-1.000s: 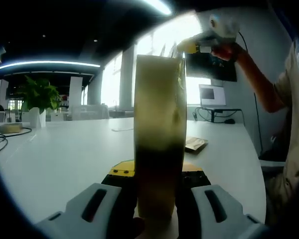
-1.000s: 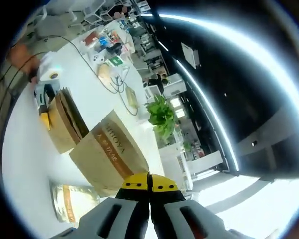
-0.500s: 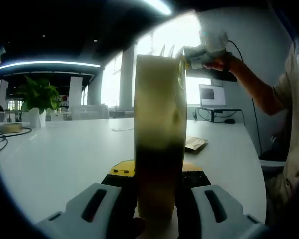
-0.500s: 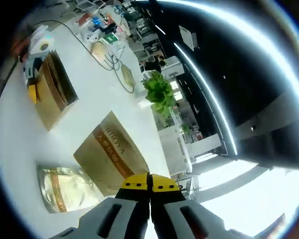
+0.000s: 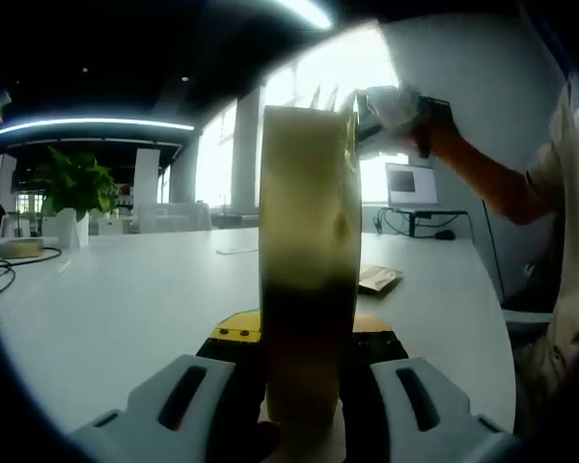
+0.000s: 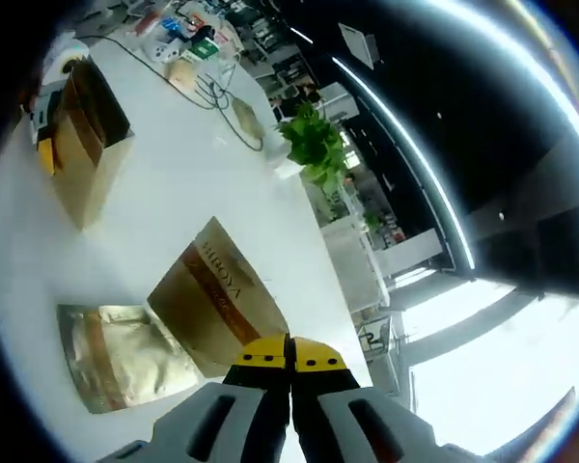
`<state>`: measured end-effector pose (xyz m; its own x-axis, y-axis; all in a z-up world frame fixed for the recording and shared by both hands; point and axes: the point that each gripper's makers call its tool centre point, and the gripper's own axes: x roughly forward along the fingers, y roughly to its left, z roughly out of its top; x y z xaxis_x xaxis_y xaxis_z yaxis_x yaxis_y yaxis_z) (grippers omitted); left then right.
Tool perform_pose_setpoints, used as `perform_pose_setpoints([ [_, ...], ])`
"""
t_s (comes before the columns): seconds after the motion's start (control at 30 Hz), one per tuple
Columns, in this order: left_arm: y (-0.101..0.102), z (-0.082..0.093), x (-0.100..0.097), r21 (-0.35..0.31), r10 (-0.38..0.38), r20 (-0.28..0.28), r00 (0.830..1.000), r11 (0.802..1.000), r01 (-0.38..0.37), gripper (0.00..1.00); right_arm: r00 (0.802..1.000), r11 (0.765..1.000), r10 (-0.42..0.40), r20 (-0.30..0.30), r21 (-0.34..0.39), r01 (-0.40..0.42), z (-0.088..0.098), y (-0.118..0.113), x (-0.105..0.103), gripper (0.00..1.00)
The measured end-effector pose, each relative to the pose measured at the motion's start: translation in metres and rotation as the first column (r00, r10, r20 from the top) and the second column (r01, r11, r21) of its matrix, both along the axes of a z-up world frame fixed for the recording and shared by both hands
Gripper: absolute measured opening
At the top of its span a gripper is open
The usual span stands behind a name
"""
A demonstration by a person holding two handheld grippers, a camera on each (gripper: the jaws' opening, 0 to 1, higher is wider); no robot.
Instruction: Extract single mask from mask box in order stack masks on table
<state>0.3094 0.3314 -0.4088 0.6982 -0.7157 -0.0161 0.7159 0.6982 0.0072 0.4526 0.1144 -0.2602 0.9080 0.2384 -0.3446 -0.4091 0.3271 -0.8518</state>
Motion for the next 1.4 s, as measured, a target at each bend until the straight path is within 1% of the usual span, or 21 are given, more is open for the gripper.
perform_pose_setpoints([
  [0.1, 0.000, 0.000, 0.000, 0.000, 0.000, 0.000, 1.000, 1.000, 0.000, 0.19, 1.000, 1.000, -0.021, -0.005, -0.006, 0.021, -0.005, -0.005, 0.009, 0.00],
  [0.13, 0.000, 0.000, 0.000, 0.000, 0.000, 0.000, 1.000, 1.000, 0.000, 0.19, 1.000, 1.000, -0.028, -0.008, -0.010, 0.027, -0.006, -0.006, 0.009, 0.00],
  [0.23, 0.000, 0.000, 0.000, 0.000, 0.000, 0.000, 1.000, 1.000, 0.000, 0.19, 0.999, 0.999, -0.042, -0.022, -0.004, 0.042, -0.010, -0.007, 0.019, 0.00],
  [0.33, 0.000, 0.000, 0.000, 0.000, 0.000, 0.000, 1.000, 1.000, 0.000, 0.19, 0.998, 0.998, -0.062, -0.020, 0.002, 0.062, -0.011, -0.011, 0.029, 0.00],
  [0.43, 0.000, 0.000, 0.000, -0.001, -0.001, -0.001, 1.000, 1.000, 0.001, 0.19, 0.997, 0.997, -0.073, -0.031, 0.017, 0.074, -0.013, -0.010, 0.031, 0.00],
  [0.67, 0.000, 0.000, 0.000, -0.001, -0.001, -0.001, 1.000, 1.000, 0.001, 0.19, 0.995, 0.995, -0.094, -0.045, 0.012, 0.094, -0.025, -0.012, 0.040, 0.00],
  [0.73, 0.000, 0.000, 0.000, -0.001, -0.002, -0.001, 1.000, 1.000, 0.002, 0.19, 0.994, 0.995, -0.102, -0.041, -0.003, 0.102, -0.029, -0.015, 0.038, 0.00],
  [0.97, -0.001, 0.000, 0.000, -0.001, -0.002, -0.001, 1.000, 1.000, 0.002, 0.19, 0.993, 0.994, -0.110, -0.050, -0.008, 0.110, -0.032, -0.018, 0.032, 0.00],
  [1.13, -0.001, 0.000, 0.001, -0.001, -0.001, -0.001, 1.000, 1.000, 0.001, 0.19, 0.992, 0.993, -0.115, -0.050, -0.020, 0.114, -0.035, -0.023, 0.021, 0.00],
  [1.2, -0.001, 0.000, 0.001, -0.001, -0.001, -0.001, 1.000, 1.000, 0.001, 0.19, 0.992, 0.993, -0.113, -0.049, -0.023, 0.112, -0.036, -0.024, 0.013, 0.00],
  [1.3, 0.000, 0.000, 0.001, -0.001, -0.001, -0.001, 1.000, 1.000, 0.001, 0.19, 0.993, 0.995, -0.099, -0.062, -0.026, 0.097, -0.041, -0.021, 0.007, 0.00],
  [1.4, 0.000, 0.000, 0.001, -0.001, 0.000, -0.001, 1.000, 1.000, 0.000, 0.19, 0.994, 0.996, -0.088, -0.061, -0.026, 0.086, -0.041, -0.017, -0.001, 0.00],
])
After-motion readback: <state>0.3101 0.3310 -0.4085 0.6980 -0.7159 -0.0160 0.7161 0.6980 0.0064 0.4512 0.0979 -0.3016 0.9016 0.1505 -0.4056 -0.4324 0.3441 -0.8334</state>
